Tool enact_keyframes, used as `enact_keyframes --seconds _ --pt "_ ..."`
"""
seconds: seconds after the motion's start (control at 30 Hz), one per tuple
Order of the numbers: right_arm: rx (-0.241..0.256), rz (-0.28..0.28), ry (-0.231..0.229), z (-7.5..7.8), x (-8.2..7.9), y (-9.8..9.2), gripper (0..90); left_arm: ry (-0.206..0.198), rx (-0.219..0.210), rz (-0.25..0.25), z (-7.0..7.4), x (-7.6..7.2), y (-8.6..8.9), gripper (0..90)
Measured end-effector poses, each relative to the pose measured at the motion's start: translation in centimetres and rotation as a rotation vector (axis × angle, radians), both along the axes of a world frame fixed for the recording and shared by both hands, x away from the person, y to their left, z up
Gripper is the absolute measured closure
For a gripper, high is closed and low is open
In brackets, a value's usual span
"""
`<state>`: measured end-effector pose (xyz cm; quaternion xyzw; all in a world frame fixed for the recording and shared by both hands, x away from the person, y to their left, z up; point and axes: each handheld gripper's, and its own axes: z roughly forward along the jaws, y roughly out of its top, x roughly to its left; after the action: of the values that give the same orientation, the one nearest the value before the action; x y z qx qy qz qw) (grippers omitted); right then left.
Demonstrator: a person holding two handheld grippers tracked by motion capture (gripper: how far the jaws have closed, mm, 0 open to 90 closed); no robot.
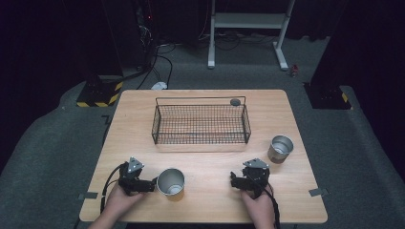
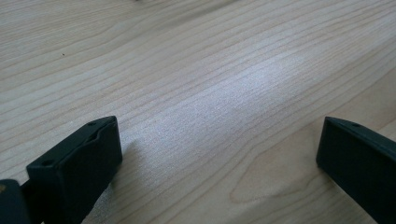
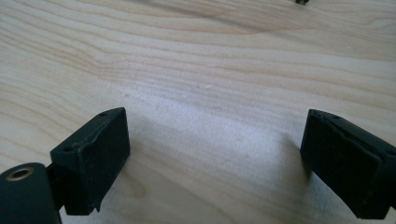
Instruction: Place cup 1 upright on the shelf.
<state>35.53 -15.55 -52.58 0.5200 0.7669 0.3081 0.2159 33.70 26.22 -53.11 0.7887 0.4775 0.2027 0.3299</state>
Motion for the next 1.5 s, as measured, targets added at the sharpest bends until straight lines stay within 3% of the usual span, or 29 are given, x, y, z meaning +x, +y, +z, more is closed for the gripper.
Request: enact_keyframes --seconds 0.2,0.73,0.93,0.97,1.03,1.17,1.5 --pt "0.001 0.027 0.001 0.0 -1.1 -0.3 8.1 -0.001 0.001 0.012 0.0 0.0 -0.1 0.5" --pt "-0.001 0.028 -0.002 0.0 -1.2 -0.3 8.0 0.002 0.006 0.030 0.0 -0.2 -0.1 1.1" --pt "-0.001 0.029 -0.001 0.0 -1.2 -0.3 8.1 -0.024 0.004 0.004 0.1 -0.6 -0.2 7.3" --pt "-0.001 0.029 -0.001 0.0 -1.2 -0.3 8.1 -0.044 0.016 -0.007 0.2 -0.7 -0.3 10.4" --pt "-0.001 0.029 -0.001 0.0 -1.2 -0.3 8.1 -0.048 0.030 -0.012 0.2 -0.8 -0.3 10.5" --pt "-0.001 0.029 -0.001 0.0 -1.2 -0.3 8.1 -0.014 0.000 -0.004 0.2 -0.5 0.0 10.0" --pt "-0.001 0.029 -0.001 0.0 -1.2 -0.3 8.1 0.011 0.013 -0.034 0.3 -0.2 0.2 3.7"
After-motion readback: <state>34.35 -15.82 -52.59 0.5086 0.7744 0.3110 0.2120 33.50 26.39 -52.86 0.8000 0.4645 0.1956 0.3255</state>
